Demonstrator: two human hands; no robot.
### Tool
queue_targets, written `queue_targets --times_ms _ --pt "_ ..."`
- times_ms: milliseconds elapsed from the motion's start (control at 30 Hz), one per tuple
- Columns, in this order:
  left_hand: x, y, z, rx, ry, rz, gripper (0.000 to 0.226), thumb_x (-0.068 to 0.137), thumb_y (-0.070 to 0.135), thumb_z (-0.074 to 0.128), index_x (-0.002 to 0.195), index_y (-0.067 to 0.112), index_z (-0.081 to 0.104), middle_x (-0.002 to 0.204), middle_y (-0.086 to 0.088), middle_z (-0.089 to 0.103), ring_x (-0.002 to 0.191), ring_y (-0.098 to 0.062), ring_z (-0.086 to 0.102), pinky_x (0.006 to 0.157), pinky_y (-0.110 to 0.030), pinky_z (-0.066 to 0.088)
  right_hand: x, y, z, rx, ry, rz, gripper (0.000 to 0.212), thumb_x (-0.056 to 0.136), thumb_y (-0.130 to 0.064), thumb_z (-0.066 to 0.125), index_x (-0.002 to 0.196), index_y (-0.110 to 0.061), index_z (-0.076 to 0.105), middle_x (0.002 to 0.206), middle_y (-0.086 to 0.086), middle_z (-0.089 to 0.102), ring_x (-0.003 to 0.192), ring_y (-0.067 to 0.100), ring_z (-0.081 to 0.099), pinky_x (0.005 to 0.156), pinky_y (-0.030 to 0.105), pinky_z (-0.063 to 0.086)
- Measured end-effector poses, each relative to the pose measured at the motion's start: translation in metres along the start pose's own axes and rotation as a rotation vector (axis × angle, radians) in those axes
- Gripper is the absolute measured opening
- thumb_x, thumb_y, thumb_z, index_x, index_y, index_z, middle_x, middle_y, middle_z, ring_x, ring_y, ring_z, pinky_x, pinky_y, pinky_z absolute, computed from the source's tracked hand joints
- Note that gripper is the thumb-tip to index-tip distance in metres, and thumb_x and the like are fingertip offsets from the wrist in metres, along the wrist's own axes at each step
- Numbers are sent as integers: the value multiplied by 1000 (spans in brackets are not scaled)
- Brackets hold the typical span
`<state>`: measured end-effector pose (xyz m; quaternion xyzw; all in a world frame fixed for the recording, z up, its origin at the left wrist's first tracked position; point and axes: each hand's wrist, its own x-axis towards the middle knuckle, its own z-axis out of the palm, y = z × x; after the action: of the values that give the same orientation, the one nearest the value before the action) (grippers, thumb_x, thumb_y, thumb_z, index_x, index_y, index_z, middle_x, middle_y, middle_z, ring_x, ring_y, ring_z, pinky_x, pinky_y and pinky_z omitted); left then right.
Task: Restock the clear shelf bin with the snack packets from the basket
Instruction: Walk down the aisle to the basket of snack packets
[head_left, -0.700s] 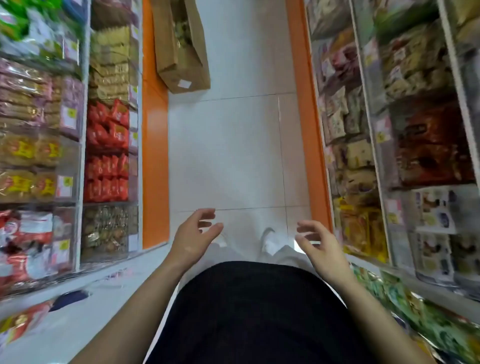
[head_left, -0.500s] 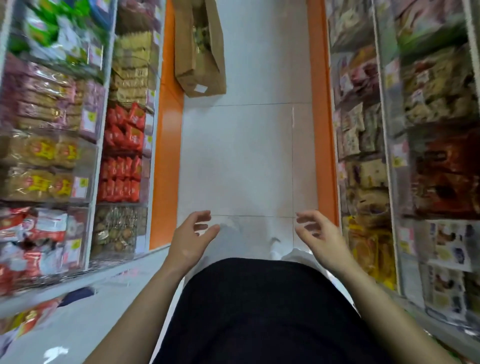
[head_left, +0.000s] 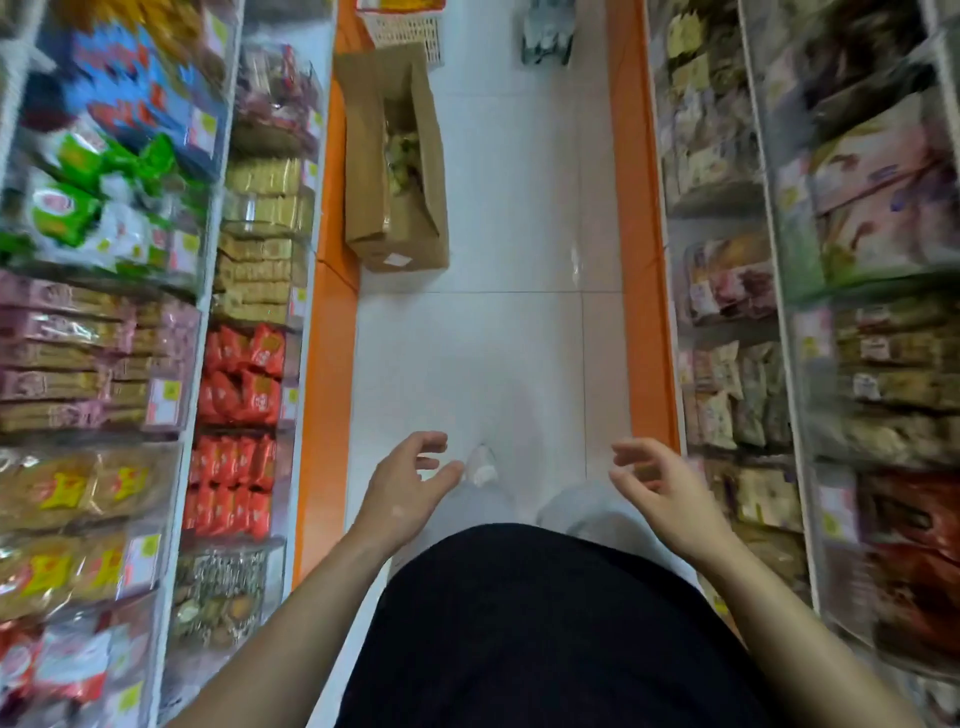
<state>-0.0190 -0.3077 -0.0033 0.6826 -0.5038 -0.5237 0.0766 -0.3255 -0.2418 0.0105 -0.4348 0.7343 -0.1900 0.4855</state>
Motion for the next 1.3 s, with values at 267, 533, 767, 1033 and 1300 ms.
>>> queue_targets --times_ms 267,533,767,1033,1300 --pt "155 150 3 70 -87 86 33 92 42 69 123 34 60 119 22 62 106 1 61 83 -20 47 119 -20 -86 33 96 104 20 91 -23 69 110 -29 64 106 -11 68 88 3 64 76 23 50" --pt "259 260 -11 43 1 -14 35 92 40 70 125 34 61 124 22 62 108 2 60 84 -20 47 296 -97 -178 22 -31 16 26 91 -27 68 116 -28 63 106 -13 66 90 3 63 78 25 52" --pt "345 304 -73 -36 122 -132 34 93 34 71 125 30 61 122 16 63 110 -7 63 80 -16 45 457 -223 -204 39 -116 -97 18 91 -35 67 109 -39 63 101 -21 67 87 -1 63 76 20 49" --pt "517 413 -141 -16 25 -90 34 92 43 70 124 35 60 120 16 64 110 -4 62 83 -22 45 585 -303 -240 -5 -84 24 21 93 -34 65 113 -30 64 104 -16 66 87 5 64 80 30 55" --pt "685 581 -151 3 -80 54 37 92 38 72 124 35 56 124 15 62 111 -6 62 94 -29 51 702 -326 -322 76 60 163 17 92 -19 70 109 -20 68 105 -10 68 89 6 63 79 23 49"
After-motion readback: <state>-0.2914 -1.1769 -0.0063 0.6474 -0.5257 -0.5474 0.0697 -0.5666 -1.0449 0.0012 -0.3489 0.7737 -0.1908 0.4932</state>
